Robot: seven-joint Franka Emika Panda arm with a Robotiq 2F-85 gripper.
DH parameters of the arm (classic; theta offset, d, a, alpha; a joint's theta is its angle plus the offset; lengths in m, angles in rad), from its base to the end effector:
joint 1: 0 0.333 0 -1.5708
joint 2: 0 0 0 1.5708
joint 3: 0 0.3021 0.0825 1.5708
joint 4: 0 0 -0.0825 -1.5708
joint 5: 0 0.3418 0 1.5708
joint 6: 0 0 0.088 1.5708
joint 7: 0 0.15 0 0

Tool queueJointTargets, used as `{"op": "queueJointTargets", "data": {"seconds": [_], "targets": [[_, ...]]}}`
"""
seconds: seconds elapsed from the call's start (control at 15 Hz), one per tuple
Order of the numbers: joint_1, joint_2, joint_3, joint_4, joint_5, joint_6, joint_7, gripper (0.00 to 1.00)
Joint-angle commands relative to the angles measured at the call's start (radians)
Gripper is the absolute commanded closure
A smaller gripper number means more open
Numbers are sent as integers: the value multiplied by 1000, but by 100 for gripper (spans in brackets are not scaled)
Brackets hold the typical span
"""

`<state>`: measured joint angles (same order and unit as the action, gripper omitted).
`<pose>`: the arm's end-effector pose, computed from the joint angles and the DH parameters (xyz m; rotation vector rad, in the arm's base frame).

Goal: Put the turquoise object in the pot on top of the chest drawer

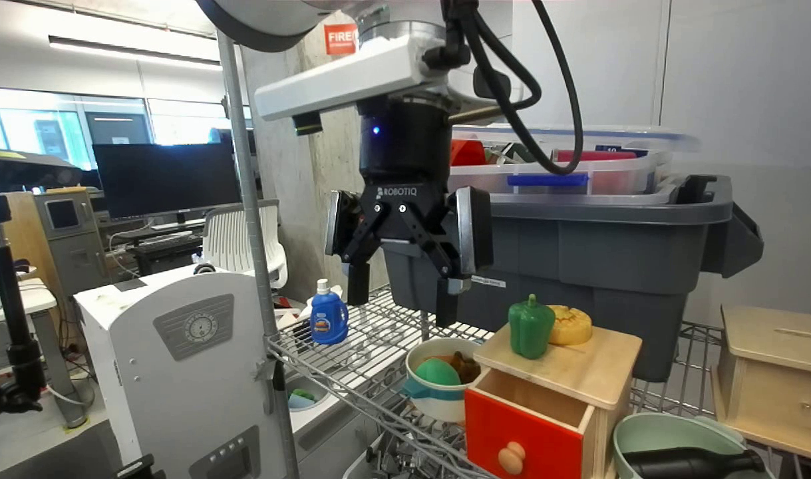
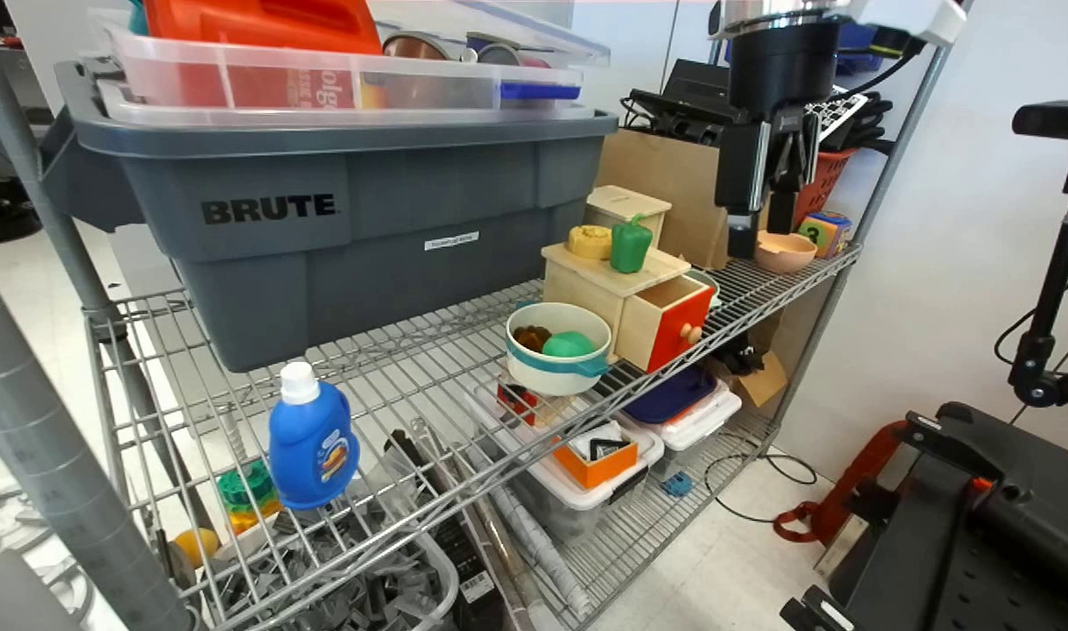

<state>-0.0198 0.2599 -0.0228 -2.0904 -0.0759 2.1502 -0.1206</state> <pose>0.5143 -0.0278 0.2579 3.0708 0.1939 -0.3161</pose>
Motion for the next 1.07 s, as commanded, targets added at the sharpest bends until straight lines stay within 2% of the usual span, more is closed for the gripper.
{"op": "queueJointTargets", "data": {"seconds": [0.0,0.6,1.0], "targets": [[-3,0,4,3,-1,-3,0,0],[-3,0,4,3,0,-3,-1,0],[-6,108,15,97,4,-26,-49,0]]}}
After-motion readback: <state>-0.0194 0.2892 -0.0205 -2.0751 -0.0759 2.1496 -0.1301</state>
